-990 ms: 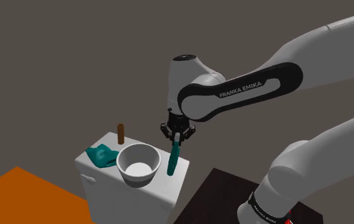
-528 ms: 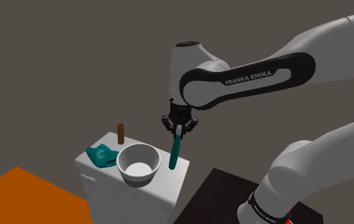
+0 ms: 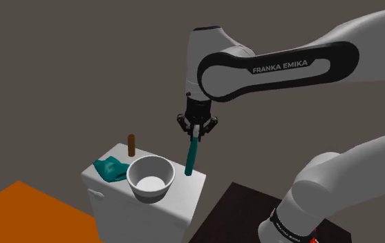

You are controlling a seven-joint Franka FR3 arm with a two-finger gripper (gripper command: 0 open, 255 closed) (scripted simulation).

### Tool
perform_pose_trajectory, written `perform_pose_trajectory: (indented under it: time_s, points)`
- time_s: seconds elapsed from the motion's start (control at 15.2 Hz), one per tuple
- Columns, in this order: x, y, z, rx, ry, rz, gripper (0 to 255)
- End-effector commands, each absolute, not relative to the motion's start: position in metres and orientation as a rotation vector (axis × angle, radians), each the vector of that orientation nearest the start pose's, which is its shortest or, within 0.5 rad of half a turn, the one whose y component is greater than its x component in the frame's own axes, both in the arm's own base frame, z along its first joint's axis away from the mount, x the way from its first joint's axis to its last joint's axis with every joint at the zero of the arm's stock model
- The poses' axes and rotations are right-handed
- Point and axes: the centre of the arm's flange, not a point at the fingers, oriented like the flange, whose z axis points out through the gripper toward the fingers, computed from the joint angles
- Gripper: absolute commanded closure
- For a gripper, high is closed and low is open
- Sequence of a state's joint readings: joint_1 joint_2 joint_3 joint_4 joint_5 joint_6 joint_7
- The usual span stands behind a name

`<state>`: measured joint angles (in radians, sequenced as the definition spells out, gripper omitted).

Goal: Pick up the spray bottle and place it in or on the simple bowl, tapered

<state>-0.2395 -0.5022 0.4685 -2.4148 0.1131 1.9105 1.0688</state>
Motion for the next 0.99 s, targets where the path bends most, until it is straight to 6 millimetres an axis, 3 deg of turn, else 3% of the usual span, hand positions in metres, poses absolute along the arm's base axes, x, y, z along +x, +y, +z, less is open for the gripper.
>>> perform_pose_trajectory:
  time_s: [0.0, 0.92]
  points:
    - [0.391, 0.109, 0.478, -2.909, 1.47, -0.049, 255]
    - [0.391, 0.109, 0.552, -2.909, 1.47, -0.049, 255]
